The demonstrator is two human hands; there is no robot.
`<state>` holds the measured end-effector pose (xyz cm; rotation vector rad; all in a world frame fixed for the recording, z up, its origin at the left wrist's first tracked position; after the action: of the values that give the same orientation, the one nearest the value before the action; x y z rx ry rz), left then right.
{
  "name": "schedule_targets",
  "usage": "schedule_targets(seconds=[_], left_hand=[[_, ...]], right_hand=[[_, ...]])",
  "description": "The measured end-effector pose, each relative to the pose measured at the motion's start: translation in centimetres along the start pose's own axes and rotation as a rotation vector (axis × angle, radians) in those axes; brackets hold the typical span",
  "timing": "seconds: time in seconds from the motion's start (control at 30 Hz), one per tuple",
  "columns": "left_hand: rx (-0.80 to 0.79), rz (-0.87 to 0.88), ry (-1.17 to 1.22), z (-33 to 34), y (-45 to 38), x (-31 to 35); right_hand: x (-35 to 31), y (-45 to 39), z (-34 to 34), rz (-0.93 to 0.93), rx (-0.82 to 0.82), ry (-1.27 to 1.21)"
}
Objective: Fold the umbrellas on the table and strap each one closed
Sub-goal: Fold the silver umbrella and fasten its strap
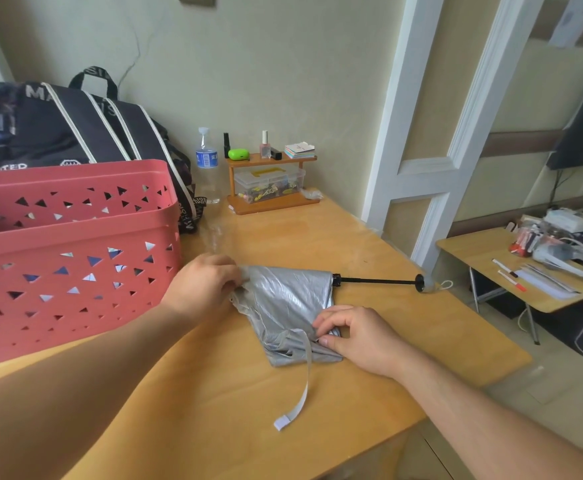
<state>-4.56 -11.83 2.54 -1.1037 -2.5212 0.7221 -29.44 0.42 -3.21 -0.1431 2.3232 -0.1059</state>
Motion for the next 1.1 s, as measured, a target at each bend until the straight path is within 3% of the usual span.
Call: schedule_targets(seconds=[0.07,0.17,0.3,0.37,0.47,0.57,0.63,0.8,0.97,1.03,1.1], left_hand=[[-0.056,0.083,-0.063,0.6,0.9,0.2],[-0.165,0.046,-0.121,1.7,1.4,-0.1],[0.037,-0.239,0.056,-0.9,-0.9,0.3],[0.081,-0.267,0.097,-1.8,-3.0,2.4],[-0.116,-0.125,0.043,-0.3,-6.4,6.7],[-0.434,-0.112,-0.003,3.5,-7.5,8.3],[-0.537,-0.127,-0.003,5.3,-6.9,8.2],[-0.559,-0.076,-0.024,6.4,-4.8,8.1],[-0.626,-0.01,-0.006,7.5,-2.8,8.7],[-0.693,-0.011,-0.034,8.0,-1.6,9.0],[-0.727,-0.045,0.016,7.9,-0.7,9.5]], right_hand=[[0.0,0.0,-0.1,0.003,0.001,-0.008],[-0.1,0.1,-0.2,-0.003,0.004,-0.006],[-0.3,0.3,-0.2,-0.017,0.016,0.004],[-0.4,0.4,-0.2,-0.033,0.027,0.027],[-1.4,0.7,-0.3,-0.126,0.063,0.128],[-3.4,1.9,0.6,-0.468,0.116,0.519],[-3.7,2.8,1.3,-0.562,0.13,0.699],[-3.7,1.8,0.1,-0.425,0.057,0.605],[-4.3,-3.7,-4.1,-0.202,0.341,0.357],[-4.1,-7.0,-3.8,-0.095,0.289,0.39],[-3.3,-9.8,-2.2,0.011,0.133,0.471]])
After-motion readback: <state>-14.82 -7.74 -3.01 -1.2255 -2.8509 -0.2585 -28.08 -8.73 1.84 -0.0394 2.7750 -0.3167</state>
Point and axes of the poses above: each hand's wrist, its own y-axis away from the middle knuckle, its own z-axis out of the palm, x = y × z, the point moved 7 cm from there along -y, towards the middle knuckle, and after that the axes turned 1 degree about -z, right-handed, at the moved point
